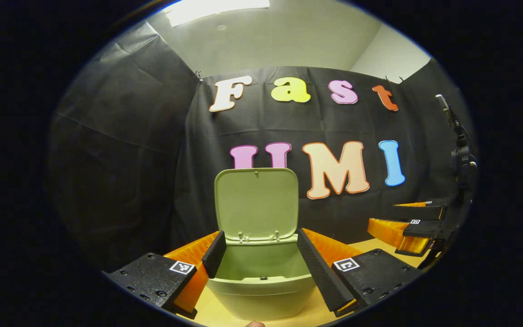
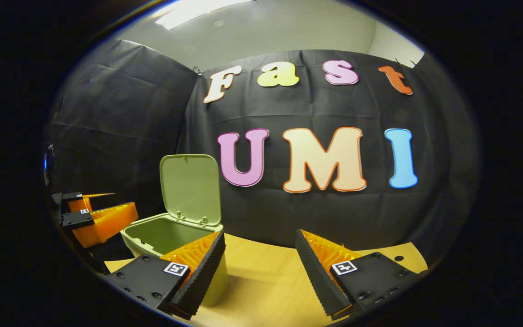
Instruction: Press the lid of the desktop garbage bin to open it, pick up the crumpled paper on the desktop and throw it into the bin, then pick up the pop can on the desktop and drop it into the bin, and finally close the garbage bin lid.
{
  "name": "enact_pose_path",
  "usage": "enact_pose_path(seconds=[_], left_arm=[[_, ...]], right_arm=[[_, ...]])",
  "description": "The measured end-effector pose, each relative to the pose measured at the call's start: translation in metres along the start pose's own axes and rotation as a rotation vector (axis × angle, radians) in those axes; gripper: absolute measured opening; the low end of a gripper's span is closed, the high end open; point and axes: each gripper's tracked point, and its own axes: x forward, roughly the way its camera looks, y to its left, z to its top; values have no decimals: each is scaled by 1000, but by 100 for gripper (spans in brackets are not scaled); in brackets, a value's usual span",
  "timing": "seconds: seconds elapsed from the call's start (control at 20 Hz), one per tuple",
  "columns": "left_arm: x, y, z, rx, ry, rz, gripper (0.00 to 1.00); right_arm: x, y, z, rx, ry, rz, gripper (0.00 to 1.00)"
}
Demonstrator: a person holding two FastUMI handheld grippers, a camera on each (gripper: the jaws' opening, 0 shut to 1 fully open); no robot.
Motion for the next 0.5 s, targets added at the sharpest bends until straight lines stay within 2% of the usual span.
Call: enact_pose_path(seconds=[0.05, 0.15, 0.2, 0.3, 0.35, 0.4, 0.5], left_arm=[[0, -12, -1, -2, 3, -21, 95], [0, -36, 0, -13, 2, -60, 95], [0, -47, -1, -21, 4, -76, 99], [-1, -70, -6, -35, 19, -113, 95], [-3, -80, -10, -39, 28, -129, 99], [-5, -91, -13, -42, 36, -145, 99], [-8, -112, -22, -45, 56, -174, 95]], right_arm=[[-6, -15, 1, 1, -1, -24, 98], [-19, -43, 2, 4, 1, -67, 100], [-25, -56, 0, 7, 8, -86, 98], [-39, -82, 0, 9, 15, -125, 98], [-46, -94, 1, 8, 15, -142, 98], [-54, -104, 1, 6, 17, -159, 98], [-67, -124, 1, 0, 22, -185, 98]])
